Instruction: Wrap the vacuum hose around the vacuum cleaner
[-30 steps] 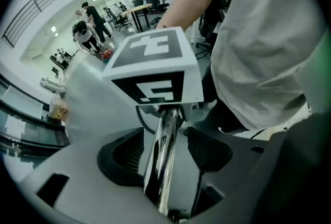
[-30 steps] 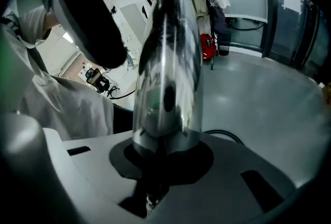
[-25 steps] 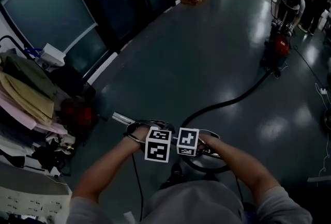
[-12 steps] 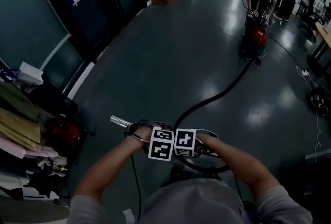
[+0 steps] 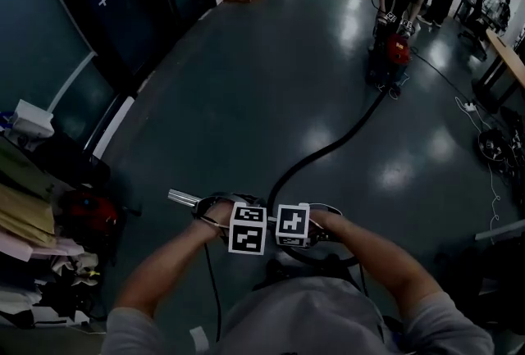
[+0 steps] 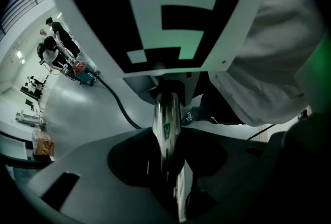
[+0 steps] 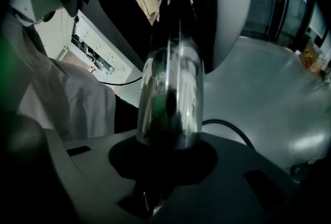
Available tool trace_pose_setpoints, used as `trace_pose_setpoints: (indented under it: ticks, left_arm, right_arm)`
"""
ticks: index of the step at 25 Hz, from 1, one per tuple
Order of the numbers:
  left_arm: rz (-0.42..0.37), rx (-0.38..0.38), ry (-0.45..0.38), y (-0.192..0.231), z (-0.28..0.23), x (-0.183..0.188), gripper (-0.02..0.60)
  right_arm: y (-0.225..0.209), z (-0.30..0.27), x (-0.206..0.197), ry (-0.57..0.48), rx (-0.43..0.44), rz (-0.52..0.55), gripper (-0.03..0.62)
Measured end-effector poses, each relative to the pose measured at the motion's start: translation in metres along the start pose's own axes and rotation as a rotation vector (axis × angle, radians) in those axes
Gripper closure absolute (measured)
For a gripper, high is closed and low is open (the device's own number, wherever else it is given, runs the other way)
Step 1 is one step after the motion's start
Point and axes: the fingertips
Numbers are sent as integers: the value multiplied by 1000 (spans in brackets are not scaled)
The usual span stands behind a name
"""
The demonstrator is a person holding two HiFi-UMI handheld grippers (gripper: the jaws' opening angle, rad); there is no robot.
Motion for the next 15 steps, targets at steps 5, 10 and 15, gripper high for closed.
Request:
trace_pose_setpoints:
  ticks: [5,10,15]
  left_arm:
    - [60,-9,-6,-1,4,-9,408]
    - [135,9,-8,4,12,0,408]
    - [248,8,13,7,23,-13,408]
  right_arm:
    - [-2,9,-4,-34,-12,66,501]
    - [-7,25,-23,-86,-30,130,492]
    - [-23,26,-67,-35,-55,196,456]
Point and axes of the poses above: the fingertips, and each gripper's own axes: z backward along the fingers, y to its left, x out of its top, and after that the axes turned 7 degrees about y, right-handed
